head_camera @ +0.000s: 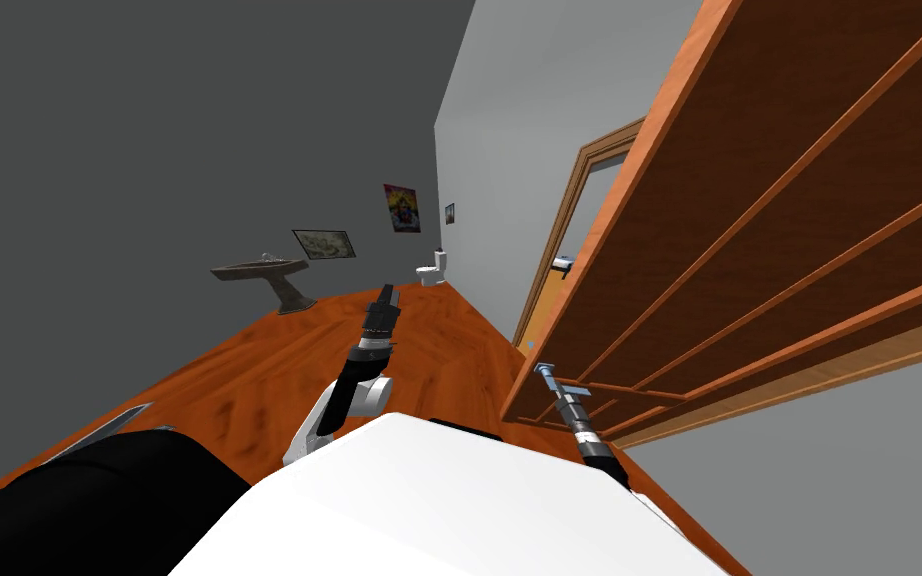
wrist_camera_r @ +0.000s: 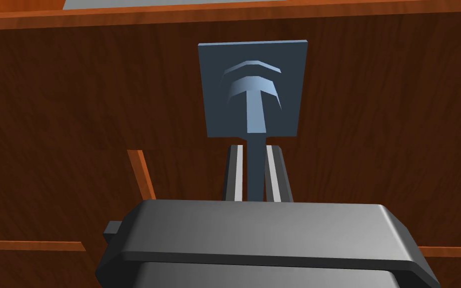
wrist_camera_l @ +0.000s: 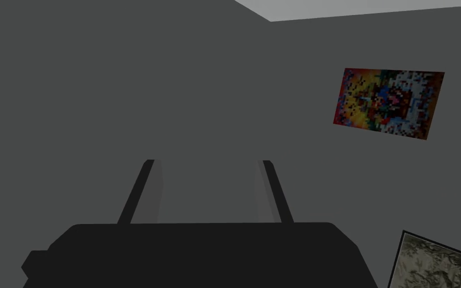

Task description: Pull the door open

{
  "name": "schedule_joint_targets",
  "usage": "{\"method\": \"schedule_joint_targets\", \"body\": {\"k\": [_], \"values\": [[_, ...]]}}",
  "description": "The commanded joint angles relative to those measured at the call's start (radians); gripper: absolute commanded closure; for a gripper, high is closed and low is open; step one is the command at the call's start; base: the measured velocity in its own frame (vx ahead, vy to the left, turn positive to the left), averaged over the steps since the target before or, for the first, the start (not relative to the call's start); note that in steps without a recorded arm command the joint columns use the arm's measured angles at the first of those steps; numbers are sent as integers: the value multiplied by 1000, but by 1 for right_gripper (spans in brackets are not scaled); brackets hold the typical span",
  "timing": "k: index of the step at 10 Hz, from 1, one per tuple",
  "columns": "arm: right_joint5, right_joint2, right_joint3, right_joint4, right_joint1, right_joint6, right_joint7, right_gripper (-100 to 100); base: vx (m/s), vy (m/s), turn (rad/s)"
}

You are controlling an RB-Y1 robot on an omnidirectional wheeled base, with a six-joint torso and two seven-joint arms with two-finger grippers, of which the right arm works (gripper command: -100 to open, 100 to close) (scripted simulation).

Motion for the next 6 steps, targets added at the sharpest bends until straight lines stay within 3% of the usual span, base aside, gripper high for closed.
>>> {"method": "schedule_joint_targets", "body": {"k": [1, 2, 3, 4, 6], "values": [[-3, -4, -4, 50, -26, -39, 0, 100, 0, 0, 0], [-3, -4, -4, 83, -26, -39, 0, 100, 27, 7, 5], [-3, -4, -4, 83, -26, -39, 0, 100, 20, 10, -9], [1, -16, 1, 84, -11, -60, -12, 100, -96, -36, 182], [3, -22, 3, 85, -3, -73, -19, 100, -132, -75, 94]]}}
